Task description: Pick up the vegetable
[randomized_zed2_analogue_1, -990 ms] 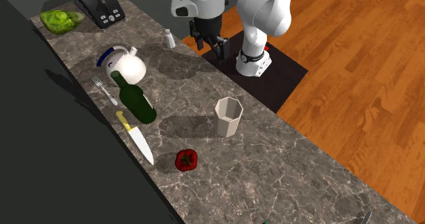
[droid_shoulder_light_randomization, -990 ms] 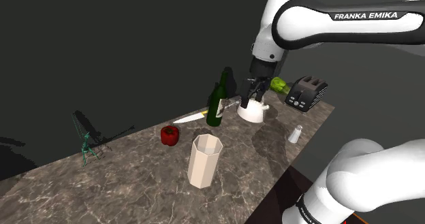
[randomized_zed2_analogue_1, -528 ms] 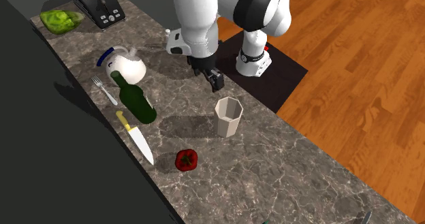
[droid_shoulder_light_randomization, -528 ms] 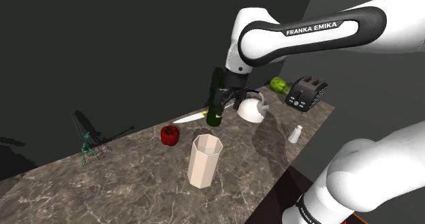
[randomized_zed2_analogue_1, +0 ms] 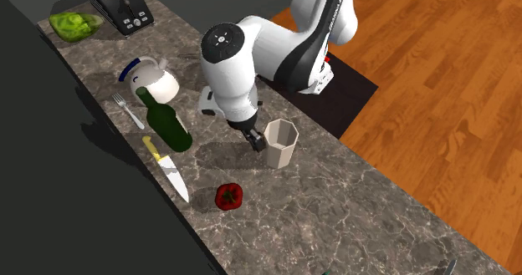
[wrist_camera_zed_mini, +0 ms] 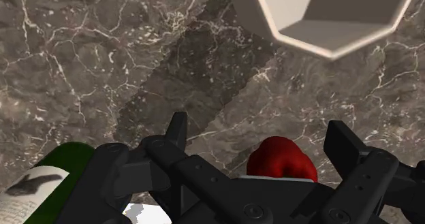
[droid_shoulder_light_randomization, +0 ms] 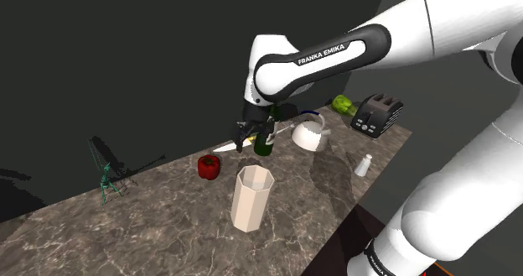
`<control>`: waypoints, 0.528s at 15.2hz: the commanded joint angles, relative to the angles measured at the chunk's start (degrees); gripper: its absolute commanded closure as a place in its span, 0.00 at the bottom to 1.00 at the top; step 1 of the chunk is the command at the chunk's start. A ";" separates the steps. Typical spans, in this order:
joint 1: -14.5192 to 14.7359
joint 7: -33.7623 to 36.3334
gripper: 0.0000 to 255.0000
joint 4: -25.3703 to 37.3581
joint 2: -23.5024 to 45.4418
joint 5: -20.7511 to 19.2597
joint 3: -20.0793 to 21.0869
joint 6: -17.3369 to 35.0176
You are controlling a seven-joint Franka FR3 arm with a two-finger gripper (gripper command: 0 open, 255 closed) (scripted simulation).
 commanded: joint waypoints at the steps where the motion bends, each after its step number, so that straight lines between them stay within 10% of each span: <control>1: 0.14 2.54 0.00 2.23 4.58 -1.10 0.79 2.21; 8: 2.14 10.95 0.00 13.33 21.16 -6.48 1.15 6.88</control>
